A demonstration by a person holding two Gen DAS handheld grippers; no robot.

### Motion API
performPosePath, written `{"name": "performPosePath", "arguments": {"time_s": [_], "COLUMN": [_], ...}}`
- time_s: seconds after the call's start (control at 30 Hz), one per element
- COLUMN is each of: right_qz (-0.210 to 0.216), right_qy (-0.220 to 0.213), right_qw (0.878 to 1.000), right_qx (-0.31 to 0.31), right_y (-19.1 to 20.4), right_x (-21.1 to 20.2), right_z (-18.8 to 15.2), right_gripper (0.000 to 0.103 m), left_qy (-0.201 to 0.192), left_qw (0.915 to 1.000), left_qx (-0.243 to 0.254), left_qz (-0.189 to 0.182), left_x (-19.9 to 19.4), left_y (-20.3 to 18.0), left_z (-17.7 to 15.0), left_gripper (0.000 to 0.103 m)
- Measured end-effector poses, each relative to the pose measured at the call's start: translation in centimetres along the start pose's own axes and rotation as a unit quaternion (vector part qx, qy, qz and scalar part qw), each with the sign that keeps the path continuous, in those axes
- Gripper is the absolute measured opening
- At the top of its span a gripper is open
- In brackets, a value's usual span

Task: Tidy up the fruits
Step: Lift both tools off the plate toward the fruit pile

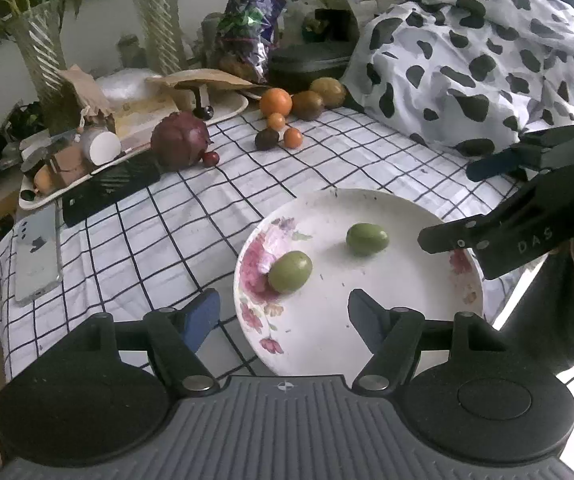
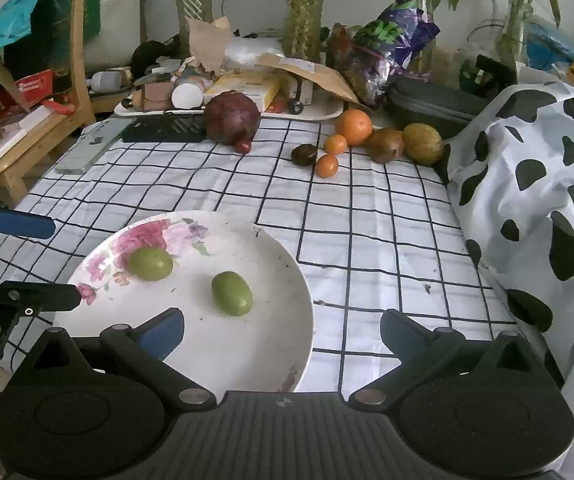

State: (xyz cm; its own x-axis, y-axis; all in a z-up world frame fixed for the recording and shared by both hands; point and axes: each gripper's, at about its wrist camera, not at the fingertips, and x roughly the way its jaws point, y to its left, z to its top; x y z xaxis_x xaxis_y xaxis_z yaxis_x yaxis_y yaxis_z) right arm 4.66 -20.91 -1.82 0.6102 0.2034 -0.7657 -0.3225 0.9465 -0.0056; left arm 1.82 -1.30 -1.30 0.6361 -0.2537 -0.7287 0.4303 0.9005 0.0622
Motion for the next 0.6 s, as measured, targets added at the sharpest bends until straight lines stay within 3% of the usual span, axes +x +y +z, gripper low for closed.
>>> {"name": "performPosePath", "arguments": {"time_s": [0.6], "right_qz": [-0.020], "right_qy": [-0.016], "right_qw": [0.999], "right_qx": [0.026], "right_y": [-0.7], "right_x": [1.0], "right_z": [1.2], "right_gripper": [0.103], "left_qy": [-0.045], "left_qw": [0.9988], "left_qx": [-0.004], "left_qz": [0.018], "left_x": [0.5], "left_y": [0.9], "left_z": [2.2], "left_gripper": [0.070]}}
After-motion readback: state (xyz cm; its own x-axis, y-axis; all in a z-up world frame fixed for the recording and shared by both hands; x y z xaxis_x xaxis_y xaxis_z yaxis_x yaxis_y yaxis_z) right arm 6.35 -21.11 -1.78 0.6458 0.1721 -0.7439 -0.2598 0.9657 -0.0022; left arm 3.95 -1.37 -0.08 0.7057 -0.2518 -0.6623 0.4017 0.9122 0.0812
